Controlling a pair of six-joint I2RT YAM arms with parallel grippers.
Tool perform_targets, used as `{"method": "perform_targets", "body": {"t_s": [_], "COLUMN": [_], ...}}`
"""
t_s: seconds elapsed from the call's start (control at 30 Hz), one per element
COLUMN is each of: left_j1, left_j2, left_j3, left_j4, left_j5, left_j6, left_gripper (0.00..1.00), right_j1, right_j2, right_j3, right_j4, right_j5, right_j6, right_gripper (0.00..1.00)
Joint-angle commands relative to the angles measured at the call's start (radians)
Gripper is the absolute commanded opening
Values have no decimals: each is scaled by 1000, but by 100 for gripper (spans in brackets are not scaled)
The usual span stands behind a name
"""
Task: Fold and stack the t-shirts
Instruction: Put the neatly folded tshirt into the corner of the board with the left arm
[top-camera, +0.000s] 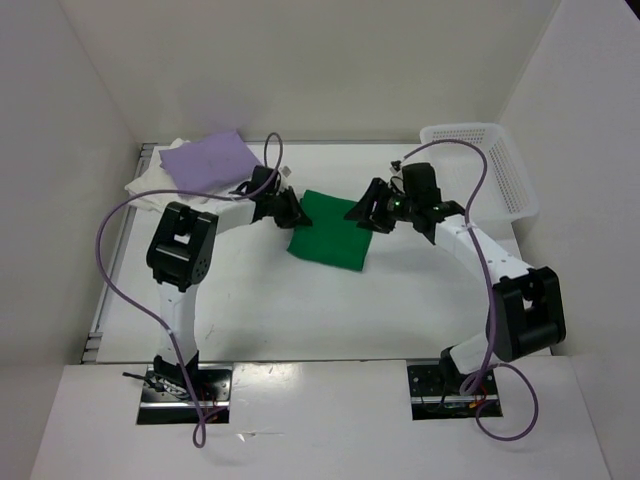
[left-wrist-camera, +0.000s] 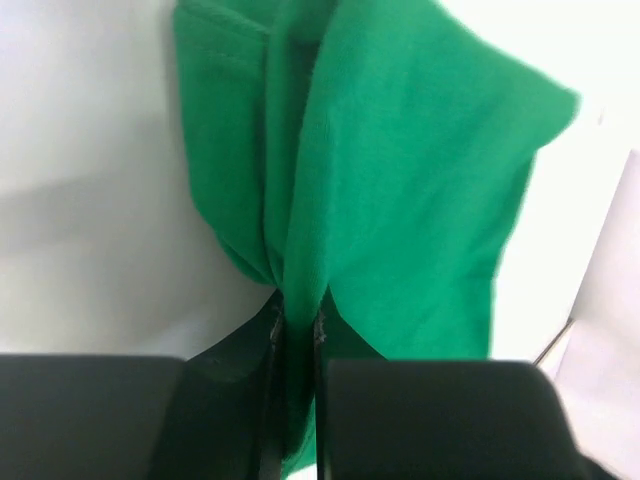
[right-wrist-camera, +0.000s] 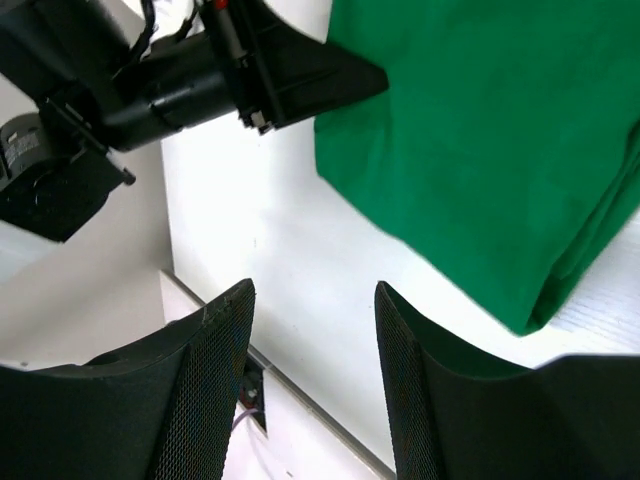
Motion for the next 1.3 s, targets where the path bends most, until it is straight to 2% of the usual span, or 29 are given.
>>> {"method": "perform_targets", "body": {"t_s": [0.0, 0.1, 0.23, 0.33, 0.43, 0.47, 0.5, 0.53, 0.57, 0.6, 0.63, 0.77, 0.8, 0.87, 0.9, 0.97, 1.03, 1.1, 1.27], "left_j1": [-2, 55, 170, 281, 399, 430, 461, 493, 565, 604, 681, 841, 859, 868, 868, 857, 821, 752, 587], "left_j2": [5, 16, 37, 47, 28, 13, -2, -43, -70, -122, -153, -375, -444, -492, -507, -548, -558, -588, -667], "left_j3": [158, 289, 567, 659, 673, 644, 542, 466, 384, 298, 121, -221, -235, -216, -215, -241, -225, -214, -277], "left_j4": [-36, -86, -161, -183, -192, -192, -159, -128, -58, -19, 16, 139, 128, 44, 44, 77, 38, -5, -88], "left_j5": [-47, -27, 16, 38, 38, 38, 38, 38, 38, 53, 53, -55, -91, -91, -91, -64, -42, -42, -66], "left_j6": [16, 16, -6, -16, -36, -56, -76, -105, -181, -223, -262, -377, -359, -317, -308, -320, -300, -226, -132], "left_gripper": [3, 1, 0, 0, 2, 7, 17, 30, 53, 59, 63, 62, 69, 74, 77, 89, 90, 90, 90], "right_j1": [-46, -78, -127, -151, -152, -152, -152, -152, -152, -152, -152, -161, -161, -161, -161, -161, -161, -161, -150], "right_j2": [-88, -130, -154, -154, -154, -154, -144, -143, -134, -134, -134, -111, -111, -111, -111, -111, -111, -123, -142], "right_j3": [-13, -42, -91, -102, -102, -102, -102, -93, -93, -84, -84, -84, -105, -119, -128, -128, -128, -128, -146], "right_j4": [-30, -39, -78, -87, -87, -87, -87, -87, -87, -87, -87, -87, -87, -78, -78, -78, -102, -116, -147], "right_j5": [-34, -44, -67, -76, -76, -87, -87, -87, -87, -97, -97, -108, -119, -119, -119, -119, -75, -47, 11], "right_j6": [-2, -14, -45, -45, -56, -56, -56, -56, -65, -65, -65, -85, -85, -85, -94, -105, -119, -129, -139], "right_gripper": [57, 57, 57, 57, 57, 57, 57, 57, 57, 57, 58, 59, 59, 61, 61, 68, 72, 99, 100]}}
